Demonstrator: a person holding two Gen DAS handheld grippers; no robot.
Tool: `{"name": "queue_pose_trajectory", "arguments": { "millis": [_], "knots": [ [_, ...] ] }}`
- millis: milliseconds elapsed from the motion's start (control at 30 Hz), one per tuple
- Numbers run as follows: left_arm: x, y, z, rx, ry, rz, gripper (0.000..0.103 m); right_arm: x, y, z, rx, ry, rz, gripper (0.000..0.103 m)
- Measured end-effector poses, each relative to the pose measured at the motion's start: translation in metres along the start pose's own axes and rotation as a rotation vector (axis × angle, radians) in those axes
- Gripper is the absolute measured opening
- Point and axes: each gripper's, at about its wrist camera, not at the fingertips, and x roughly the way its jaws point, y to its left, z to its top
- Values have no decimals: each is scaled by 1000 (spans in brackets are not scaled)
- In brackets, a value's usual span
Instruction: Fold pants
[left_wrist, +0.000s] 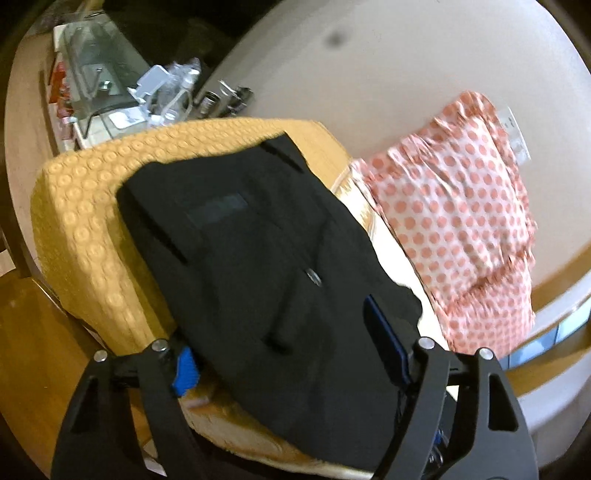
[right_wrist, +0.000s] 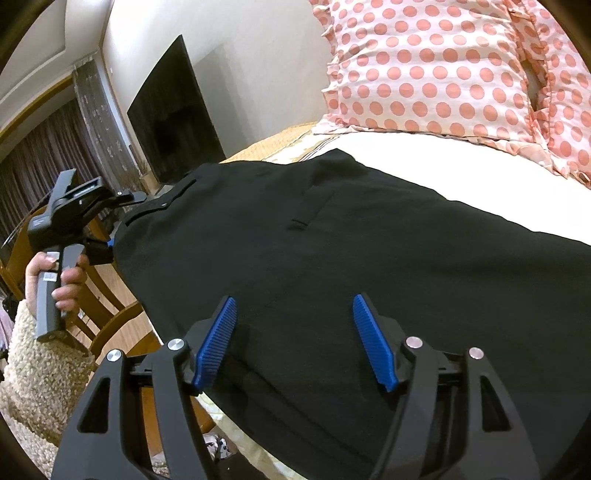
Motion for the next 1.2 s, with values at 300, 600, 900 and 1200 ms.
{"name": "queue_pose_trajectory", "arguments": {
  "millis": [300,600,900,1200],
  "knots": [
    [-4,-7,2,46,-81,86,21,-25,-24,-3,58,-64,-21,69],
    [-27,-118,-16,412,-144,95,14,-73,-64,-14,144,-168,-66,74],
    [-10,-272,-108,810,-42,-107,14,-134,-115,-36,279,-283,-167,74],
    [56,-321,-273,1067,304,-293,12,-193,-174,-84,438,-339,-345,74]
  ]
}}
